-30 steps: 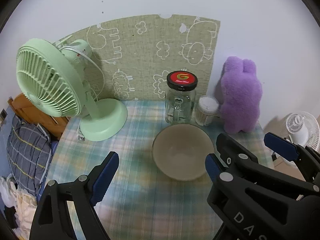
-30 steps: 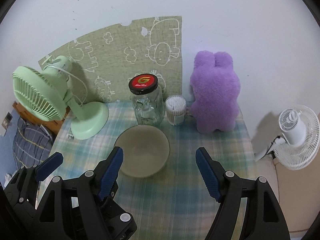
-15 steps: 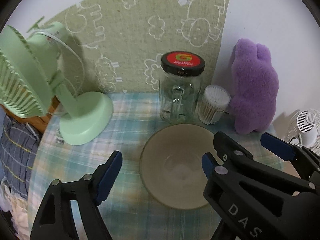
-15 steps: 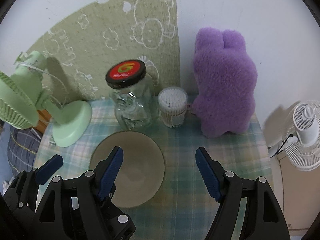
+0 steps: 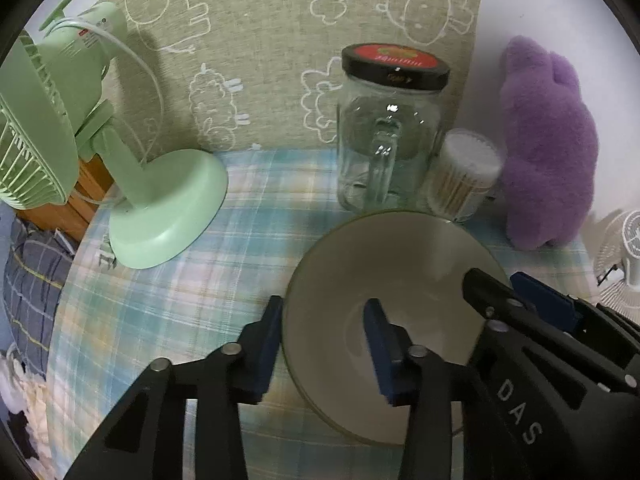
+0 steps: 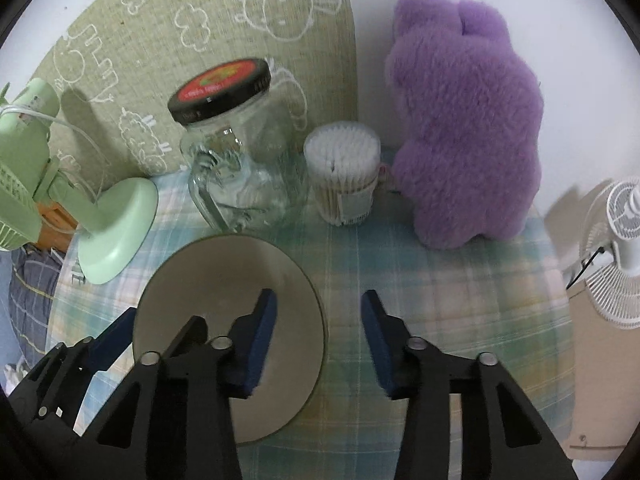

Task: Organize plates and bowls
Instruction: 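Grasp the patterned bowl's rim with both grippers, then lift and carry the patterned bowl toward the grey bowls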

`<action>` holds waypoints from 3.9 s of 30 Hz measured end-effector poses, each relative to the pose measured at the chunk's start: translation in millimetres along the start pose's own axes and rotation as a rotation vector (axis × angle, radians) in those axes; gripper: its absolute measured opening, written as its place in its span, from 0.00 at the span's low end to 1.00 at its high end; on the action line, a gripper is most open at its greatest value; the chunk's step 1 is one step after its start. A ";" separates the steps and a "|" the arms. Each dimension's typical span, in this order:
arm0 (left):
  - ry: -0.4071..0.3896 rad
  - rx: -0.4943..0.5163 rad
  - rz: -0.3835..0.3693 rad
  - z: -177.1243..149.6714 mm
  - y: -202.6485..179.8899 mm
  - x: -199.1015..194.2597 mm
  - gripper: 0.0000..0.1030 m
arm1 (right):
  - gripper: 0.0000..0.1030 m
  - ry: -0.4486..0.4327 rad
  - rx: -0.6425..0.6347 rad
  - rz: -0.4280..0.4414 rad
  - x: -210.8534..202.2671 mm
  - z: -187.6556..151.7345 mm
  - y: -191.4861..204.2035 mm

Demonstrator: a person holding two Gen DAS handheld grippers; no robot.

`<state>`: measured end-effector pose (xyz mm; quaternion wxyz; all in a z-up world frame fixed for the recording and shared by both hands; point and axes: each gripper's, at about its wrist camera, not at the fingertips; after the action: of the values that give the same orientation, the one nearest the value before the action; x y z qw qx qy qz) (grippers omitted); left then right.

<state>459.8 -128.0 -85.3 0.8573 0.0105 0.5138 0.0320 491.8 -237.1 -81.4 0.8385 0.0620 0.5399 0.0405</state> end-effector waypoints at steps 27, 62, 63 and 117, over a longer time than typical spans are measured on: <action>0.035 -0.023 -0.001 -26.0 6.8 -27.2 0.28 | 0.14 0.004 -0.025 -0.034 -33.3 -26.8 7.2; -0.122 0.039 -0.063 -110.0 48.5 -198.2 0.28 | 0.14 -0.118 0.009 -0.091 -206.8 -124.2 45.6; -0.126 0.042 -0.064 -114.1 50.5 -202.4 0.28 | 0.14 -0.122 0.008 -0.092 -210.5 -127.6 47.6; 0.045 0.123 -0.109 -267.6 85.8 -180.9 0.28 | 0.14 0.045 0.106 -0.143 -192.8 -297.0 77.2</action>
<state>135.1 -58.2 -48.0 0.8436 0.0345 0.5339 -0.0463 141.5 -168.8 -18.0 0.8224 0.0667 0.5630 -0.0468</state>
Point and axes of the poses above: each gripper's, at about its wrist camera, not at the fingertips, and x roughly the way its jaws point, y to its left, z to its top, and after that the axes turned 3 degrees about y, right-handed
